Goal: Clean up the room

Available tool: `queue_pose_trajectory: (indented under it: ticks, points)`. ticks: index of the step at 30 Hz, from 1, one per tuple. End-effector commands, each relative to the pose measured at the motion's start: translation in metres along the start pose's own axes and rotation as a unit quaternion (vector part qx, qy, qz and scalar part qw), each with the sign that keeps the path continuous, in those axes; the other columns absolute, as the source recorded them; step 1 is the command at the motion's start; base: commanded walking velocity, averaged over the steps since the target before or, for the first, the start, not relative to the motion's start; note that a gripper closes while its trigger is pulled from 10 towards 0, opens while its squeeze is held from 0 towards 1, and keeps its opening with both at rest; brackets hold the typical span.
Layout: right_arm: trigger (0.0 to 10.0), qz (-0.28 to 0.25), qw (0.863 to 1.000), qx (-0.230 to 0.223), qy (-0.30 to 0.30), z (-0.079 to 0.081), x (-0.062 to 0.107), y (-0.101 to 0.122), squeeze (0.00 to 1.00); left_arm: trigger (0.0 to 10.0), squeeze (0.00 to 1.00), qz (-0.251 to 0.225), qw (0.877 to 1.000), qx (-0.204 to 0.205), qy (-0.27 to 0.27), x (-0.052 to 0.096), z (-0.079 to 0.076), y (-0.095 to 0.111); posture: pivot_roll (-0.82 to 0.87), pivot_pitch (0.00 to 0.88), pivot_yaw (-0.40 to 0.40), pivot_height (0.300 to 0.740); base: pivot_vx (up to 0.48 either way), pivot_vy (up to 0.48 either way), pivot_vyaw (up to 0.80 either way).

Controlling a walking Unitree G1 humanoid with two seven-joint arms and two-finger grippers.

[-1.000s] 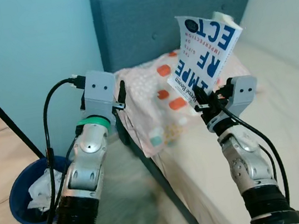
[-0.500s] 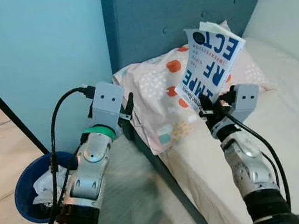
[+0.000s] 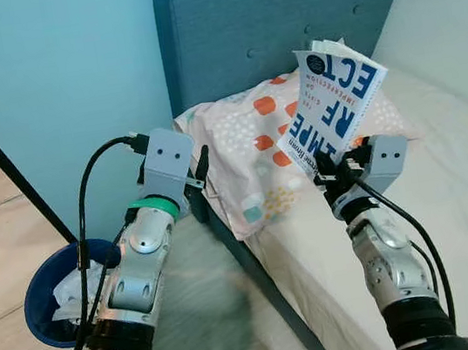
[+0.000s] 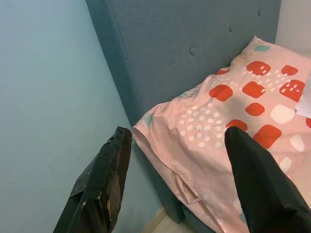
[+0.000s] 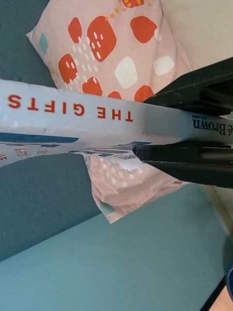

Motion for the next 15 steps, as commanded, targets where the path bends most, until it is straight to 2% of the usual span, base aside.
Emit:
queue_pose_trajectory:
  ticks: [1, 15]
  points:
    - [10.0, -0.007, 1.0, -0.006, -0.007, -0.003, 0.0005, 0.0018, 0.0, 10.0, 0.0, 0.0, 1.0, 0.0, -0.005, 0.0027, -0.002, -0.002, -0.1, 0.076, 0.026, 0.669, 0.0, 0.0, 0.0]
    - [10.0, -0.007, 1.0, -0.009, -0.009, -0.0028, 0.0008, 0.0015, 0.0, 10.0, 0.0, 0.0, 1.0, -0.001, -0.006, 0.0029, -0.0018, -0.0018, -0.1, 0.08, 0.029, 0.619, 0.0, 0.0, 0.0]
Point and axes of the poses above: a point about 5 cm out from each wrist's last joint towards the gripper, its own x axis pointing back from the gripper into the wrist, its own y axis along the axis of the wrist's last joint, z = x × y, the point moved 3 cm from there along -x, pointing out of the wrist towards the gripper, and after that the axes turned 1 degree about x, right-handed, at the moved point
